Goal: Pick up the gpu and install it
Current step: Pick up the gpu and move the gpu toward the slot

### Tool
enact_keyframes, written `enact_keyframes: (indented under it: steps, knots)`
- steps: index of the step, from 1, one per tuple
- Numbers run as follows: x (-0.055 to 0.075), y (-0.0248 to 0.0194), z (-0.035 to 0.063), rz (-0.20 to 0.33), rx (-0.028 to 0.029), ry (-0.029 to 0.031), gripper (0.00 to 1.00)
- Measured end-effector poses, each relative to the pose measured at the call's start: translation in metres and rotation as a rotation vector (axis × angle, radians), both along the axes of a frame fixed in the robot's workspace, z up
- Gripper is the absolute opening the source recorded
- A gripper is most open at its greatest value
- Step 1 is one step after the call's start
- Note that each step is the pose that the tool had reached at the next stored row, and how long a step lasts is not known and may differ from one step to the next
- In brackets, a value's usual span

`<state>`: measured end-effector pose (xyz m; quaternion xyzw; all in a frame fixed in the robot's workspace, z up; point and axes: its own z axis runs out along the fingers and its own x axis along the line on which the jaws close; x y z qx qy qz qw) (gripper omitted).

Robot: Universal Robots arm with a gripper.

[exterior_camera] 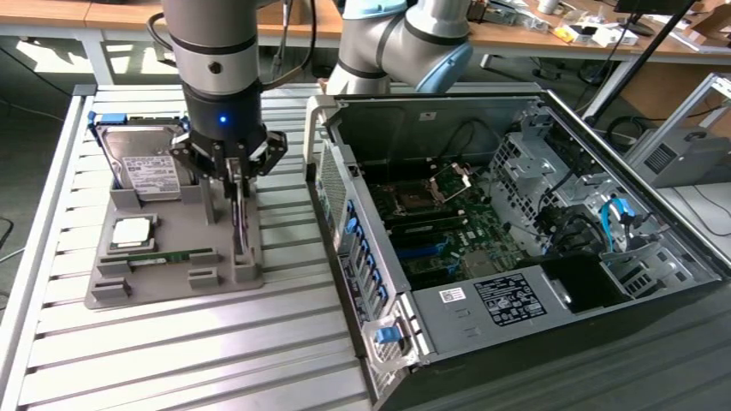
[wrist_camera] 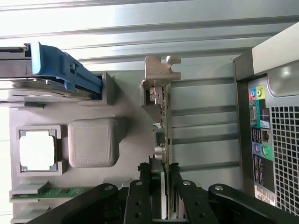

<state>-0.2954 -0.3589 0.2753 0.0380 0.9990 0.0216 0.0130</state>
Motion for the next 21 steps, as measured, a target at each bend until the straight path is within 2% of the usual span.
enact_keyframes:
  steps: [21]
  knots:
    - [0.0, 0.0, 0.0141, 0.0, 0.0005, -0.0001, 0.27]
